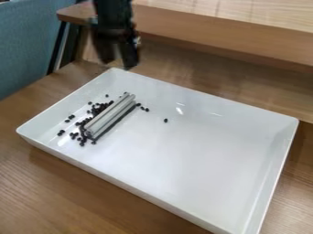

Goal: Sweep into pile

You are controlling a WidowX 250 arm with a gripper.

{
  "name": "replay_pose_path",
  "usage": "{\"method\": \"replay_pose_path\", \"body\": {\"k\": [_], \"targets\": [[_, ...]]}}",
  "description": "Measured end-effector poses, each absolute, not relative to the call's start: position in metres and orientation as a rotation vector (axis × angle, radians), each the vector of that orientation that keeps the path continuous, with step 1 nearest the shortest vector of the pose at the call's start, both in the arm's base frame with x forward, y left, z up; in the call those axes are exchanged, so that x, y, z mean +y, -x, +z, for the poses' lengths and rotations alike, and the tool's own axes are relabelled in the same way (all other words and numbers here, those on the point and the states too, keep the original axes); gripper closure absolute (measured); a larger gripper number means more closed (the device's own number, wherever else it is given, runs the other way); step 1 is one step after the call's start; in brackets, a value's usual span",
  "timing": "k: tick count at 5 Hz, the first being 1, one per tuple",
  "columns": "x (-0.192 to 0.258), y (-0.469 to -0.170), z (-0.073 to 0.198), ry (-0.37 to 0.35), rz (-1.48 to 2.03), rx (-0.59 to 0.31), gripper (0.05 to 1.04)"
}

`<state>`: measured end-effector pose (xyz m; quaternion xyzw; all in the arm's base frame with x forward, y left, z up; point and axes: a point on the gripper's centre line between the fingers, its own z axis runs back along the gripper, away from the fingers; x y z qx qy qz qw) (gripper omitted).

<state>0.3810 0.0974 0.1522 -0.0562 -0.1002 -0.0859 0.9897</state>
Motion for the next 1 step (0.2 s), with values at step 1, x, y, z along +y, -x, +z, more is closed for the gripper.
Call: {"method": "replay_pose_path", "body": {"k": [1], "targets": [[0.0615,-0.3841,0.1517,0.137,-0.262,-0.168,0.082]]}}
